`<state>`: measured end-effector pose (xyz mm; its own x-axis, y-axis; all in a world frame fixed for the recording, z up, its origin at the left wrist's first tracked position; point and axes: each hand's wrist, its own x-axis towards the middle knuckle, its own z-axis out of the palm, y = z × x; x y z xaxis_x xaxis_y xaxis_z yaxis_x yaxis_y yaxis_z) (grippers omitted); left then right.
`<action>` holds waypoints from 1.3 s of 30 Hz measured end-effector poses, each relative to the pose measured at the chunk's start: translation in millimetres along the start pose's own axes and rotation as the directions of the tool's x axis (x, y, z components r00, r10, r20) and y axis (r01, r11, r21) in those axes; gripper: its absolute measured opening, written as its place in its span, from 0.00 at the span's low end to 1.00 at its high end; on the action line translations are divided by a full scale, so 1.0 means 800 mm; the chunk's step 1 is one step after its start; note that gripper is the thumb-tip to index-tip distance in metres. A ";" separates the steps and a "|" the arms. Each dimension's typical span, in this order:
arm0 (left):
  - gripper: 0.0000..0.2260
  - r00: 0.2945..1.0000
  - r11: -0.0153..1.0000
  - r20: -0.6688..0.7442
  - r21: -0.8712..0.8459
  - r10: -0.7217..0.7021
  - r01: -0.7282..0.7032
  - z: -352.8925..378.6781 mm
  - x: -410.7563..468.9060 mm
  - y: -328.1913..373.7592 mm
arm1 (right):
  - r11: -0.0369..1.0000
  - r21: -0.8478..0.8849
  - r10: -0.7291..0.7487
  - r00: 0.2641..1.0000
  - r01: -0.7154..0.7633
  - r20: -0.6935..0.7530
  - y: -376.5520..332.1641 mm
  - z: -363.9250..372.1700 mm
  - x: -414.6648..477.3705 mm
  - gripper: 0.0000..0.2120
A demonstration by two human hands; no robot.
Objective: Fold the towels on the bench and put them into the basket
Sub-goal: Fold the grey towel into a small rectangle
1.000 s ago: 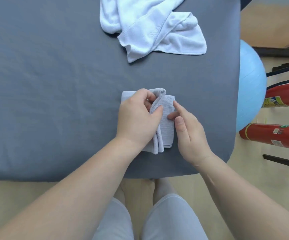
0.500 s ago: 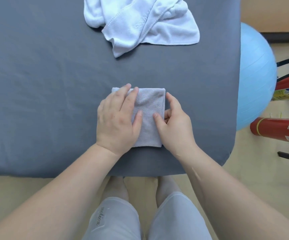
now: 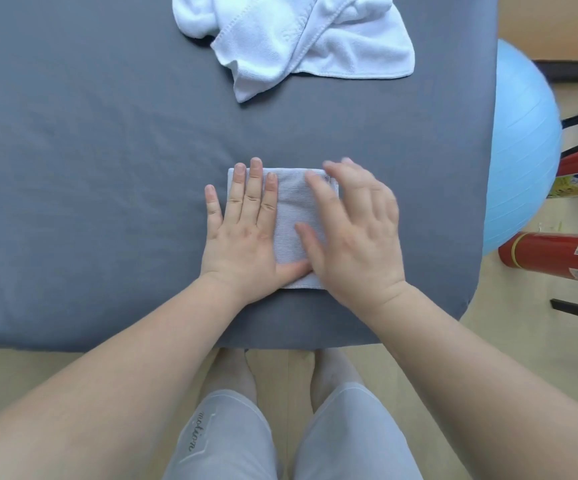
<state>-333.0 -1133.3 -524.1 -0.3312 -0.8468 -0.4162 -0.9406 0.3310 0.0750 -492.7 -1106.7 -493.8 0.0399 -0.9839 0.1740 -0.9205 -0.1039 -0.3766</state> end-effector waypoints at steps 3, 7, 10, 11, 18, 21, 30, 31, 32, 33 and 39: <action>0.50 1.000 0.999 0.004 -0.040 -0.022 0.022 -0.001 -0.001 0.002 | 0.979 -0.101 -0.142 0.952 0.175 0.271 -0.004 0.015 0.003 0.33; 0.58 1.000 0.999 -0.007 -0.037 -0.016 0.015 0.002 0.000 0.002 | 0.986 -0.118 -0.045 0.876 0.115 0.479 0.026 0.038 0.002 0.43; 0.58 1.000 0.999 -0.014 -0.049 -0.004 0.003 0.008 0.004 0.000 | 0.985 -0.112 -0.059 0.865 0.131 0.499 0.034 0.049 0.001 0.45; 0.58 1.000 0.999 -0.016 -0.050 0.002 -0.003 0.010 0.006 -0.001 | 0.984 -0.126 -0.048 0.862 0.128 0.504 0.034 0.052 0.002 0.45; 0.55 1.000 0.999 -0.010 -0.048 0.016 -0.016 0.009 0.009 -0.001 | 0.978 -0.181 0.015 0.838 0.101 0.545 0.031 0.055 0.007 0.44; 0.55 0.999 0.997 -0.032 -0.060 0.040 -0.042 -0.001 0.000 -0.004 | 0.983 -0.159 0.006 0.839 0.096 0.544 0.031 0.047 0.006 0.39; 0.46 0.976 0.975 -0.179 -0.205 -0.119 0.081 -0.008 -0.061 -0.046 | 0.937 -0.274 0.316 0.856 -0.215 0.410 -0.023 0.028 -0.053 0.42; 0.46 0.971 0.964 -0.173 -0.239 -0.163 0.119 -0.008 -0.065 -0.046 | 0.927 -0.292 0.340 0.853 -0.234 0.396 -0.031 0.024 -0.058 0.42; 0.47 0.966 0.952 -0.163 -0.267 -0.199 0.151 -0.009 -0.068 -0.047 | 0.919 -0.307 0.356 0.853 -0.246 0.382 -0.038 0.019 -0.063 0.41; 0.48 0.963 0.943 -0.152 -0.283 -0.223 0.174 -0.009 -0.069 -0.048 | 0.914 -0.318 0.362 0.856 -0.250 0.368 -0.045 0.012 -0.066 0.40; 0.53 0.970 0.946 -0.082 -0.255 -0.227 0.200 -0.022 -0.060 -0.064 | 0.961 -0.214 0.231 0.935 -0.175 0.270 -0.045 -0.020 -0.060 0.18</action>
<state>-270.3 -1117.1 -492.0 -0.1139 -0.9311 -0.3464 -0.9750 0.0378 0.2191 -468.0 -1053.4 -474.2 -0.0703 -0.9830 -0.1696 -0.9747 0.1039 -0.1978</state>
